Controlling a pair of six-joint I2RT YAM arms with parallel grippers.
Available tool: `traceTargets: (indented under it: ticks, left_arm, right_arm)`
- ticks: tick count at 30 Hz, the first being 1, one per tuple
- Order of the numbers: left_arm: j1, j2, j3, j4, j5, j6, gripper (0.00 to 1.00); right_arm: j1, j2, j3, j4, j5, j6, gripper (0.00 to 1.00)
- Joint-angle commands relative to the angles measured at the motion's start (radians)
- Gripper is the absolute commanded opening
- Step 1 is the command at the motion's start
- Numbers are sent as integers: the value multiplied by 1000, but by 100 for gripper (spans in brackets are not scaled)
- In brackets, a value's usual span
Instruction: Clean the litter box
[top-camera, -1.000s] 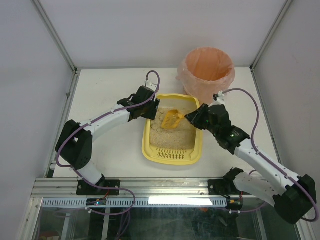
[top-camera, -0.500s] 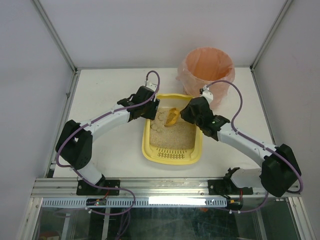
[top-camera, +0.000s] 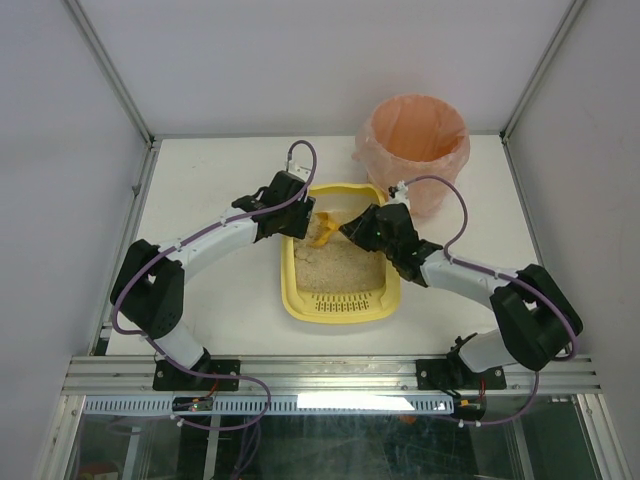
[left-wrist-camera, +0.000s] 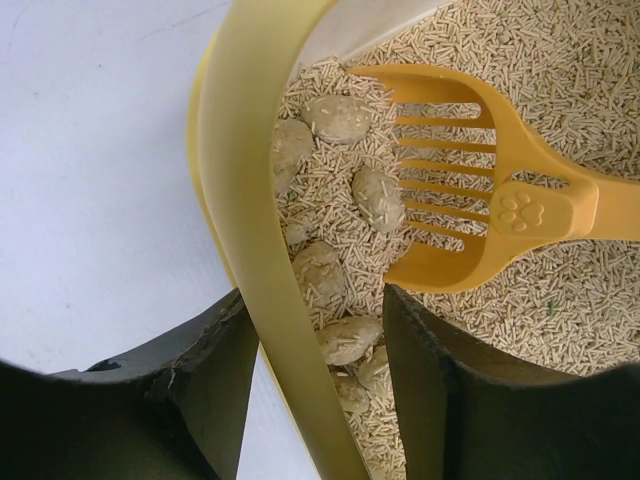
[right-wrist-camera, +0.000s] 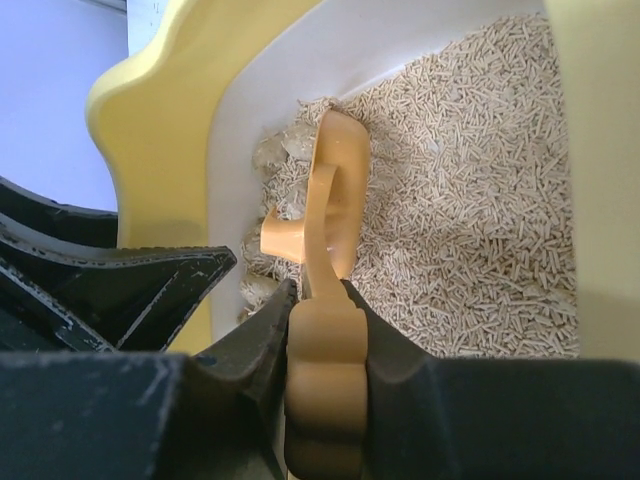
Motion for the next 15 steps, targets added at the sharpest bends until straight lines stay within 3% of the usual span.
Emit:
traceTargets:
  ticks: [1,15]
  left_arm:
    - [3,-30,17,38,-2,8,52]
    - [3,-29,18,37,-4,7,52]
  right_arm:
    - [15,-71,-30,44,-61,22,0]
    - [-11,-244,-87,39,15,18,0]
